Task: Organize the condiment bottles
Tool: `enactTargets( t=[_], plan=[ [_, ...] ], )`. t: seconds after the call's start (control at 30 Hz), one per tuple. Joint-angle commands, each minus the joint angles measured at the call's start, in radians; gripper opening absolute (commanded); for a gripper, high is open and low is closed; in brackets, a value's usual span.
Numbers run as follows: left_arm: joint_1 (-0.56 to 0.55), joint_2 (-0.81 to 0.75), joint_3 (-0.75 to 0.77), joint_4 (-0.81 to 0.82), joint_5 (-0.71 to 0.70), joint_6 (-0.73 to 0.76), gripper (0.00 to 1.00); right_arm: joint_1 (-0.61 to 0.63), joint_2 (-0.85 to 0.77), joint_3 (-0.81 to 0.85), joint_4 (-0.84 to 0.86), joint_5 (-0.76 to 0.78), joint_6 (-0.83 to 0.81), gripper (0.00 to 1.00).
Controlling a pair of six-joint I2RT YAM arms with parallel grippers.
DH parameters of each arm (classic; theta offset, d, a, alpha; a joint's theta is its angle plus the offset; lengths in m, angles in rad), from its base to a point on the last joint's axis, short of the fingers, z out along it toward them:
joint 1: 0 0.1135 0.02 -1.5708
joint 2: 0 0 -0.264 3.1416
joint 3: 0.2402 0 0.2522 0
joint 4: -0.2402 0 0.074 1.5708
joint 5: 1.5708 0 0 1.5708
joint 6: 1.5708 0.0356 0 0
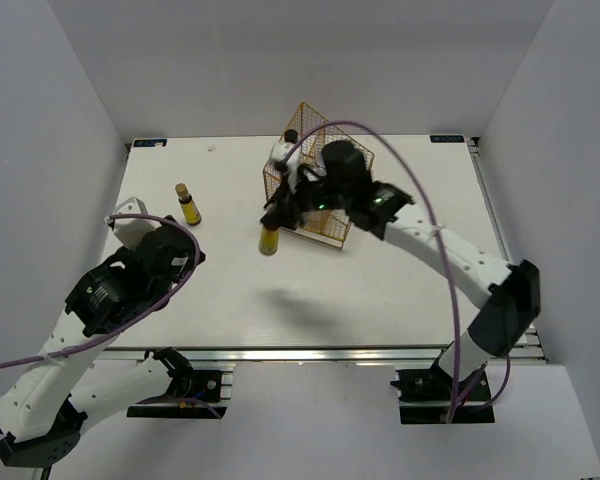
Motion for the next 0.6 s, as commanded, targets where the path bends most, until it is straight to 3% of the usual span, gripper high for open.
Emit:
enactTargets(
  t=[0.0,0.17,0.3,0.4,0.57],
  plan=[
    [-0.002,0.027,-0.020,0.071,0.003,-0.012,0.78,-0.089,-0.121,0.109,-0.095,-0.099,-0.017,0.00],
    [-0.002,0.063,-0.020,0.106,0.015,0.027,0.78,-0.220,-0.191,0.154,-0.159,-0.103,0.015,0.00],
    [-0.001,0.088,-0.014,0.122,0.018,0.047,0.80,-0.422,-0.193,0.192,-0.146,-0.099,0.064,0.00],
    [-0.001,0.108,-0.016,0.131,0.026,0.064,0.83,-0.567,-0.150,0.243,-0.147,-0.099,0.086,0.00],
    [-0.002,0.137,-0.029,0.146,0.049,0.090,0.87,-0.701,-0.040,0.304,-0.141,-0.092,0.079,0.00]
  ],
)
